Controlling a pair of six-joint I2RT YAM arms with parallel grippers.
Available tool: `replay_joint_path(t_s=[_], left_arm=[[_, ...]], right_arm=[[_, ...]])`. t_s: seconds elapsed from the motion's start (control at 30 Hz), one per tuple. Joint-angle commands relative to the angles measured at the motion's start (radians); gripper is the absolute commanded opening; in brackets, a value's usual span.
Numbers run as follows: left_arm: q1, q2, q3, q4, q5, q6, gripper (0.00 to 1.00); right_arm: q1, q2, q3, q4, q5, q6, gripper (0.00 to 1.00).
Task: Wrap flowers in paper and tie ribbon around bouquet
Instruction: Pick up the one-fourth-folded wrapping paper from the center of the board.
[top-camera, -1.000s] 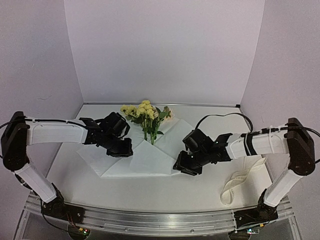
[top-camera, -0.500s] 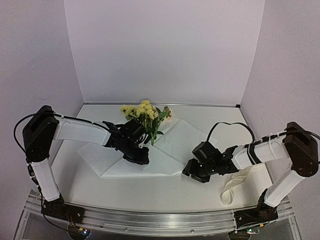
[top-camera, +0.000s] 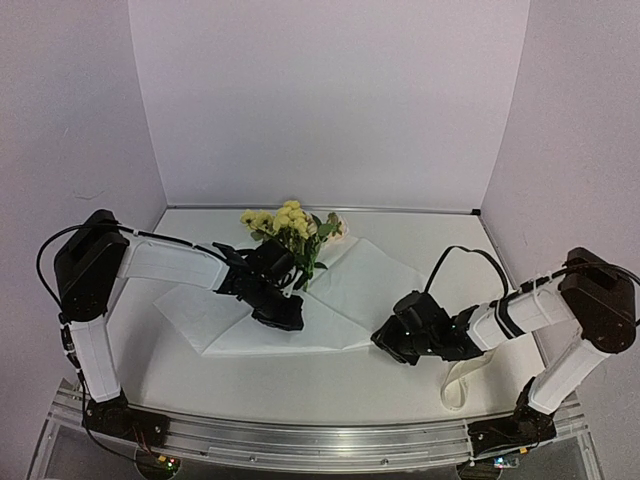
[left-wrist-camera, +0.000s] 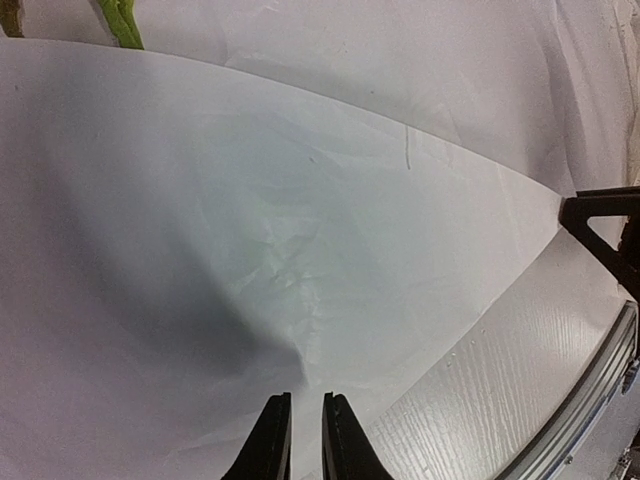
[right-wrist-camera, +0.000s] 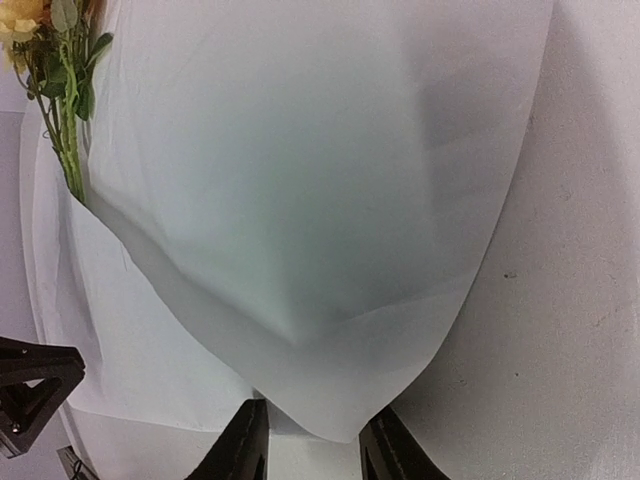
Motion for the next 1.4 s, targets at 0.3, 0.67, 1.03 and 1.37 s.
replay_joint_path(t_s=[0.3,0.67,1.03,1.37], left_arm=[[-0.022,0.055,0.101,0.034,0.071,0.041,0.13],[-0.093,0.136,0.171,0.046,0.098,0.056,0.12],[-0.151,0.232,0.257,-0.006,0.058,0.098,0.11],[-0.177,0.233,0.256,-0.019,-0.007,0.133,0.1]], right_arm=[[-0.003,-0.023,-0.016,0.029,0.049,-0.054,0.03],[-0.002,-0.105,-0.055,0.023,0.041,-0.112,0.0],[-0.002,-0.211,-0.065,-0.059,0.005,-0.186,0.0],[-0.002,-0.283,-0.054,-0.139,0.011,-0.255,0.0]])
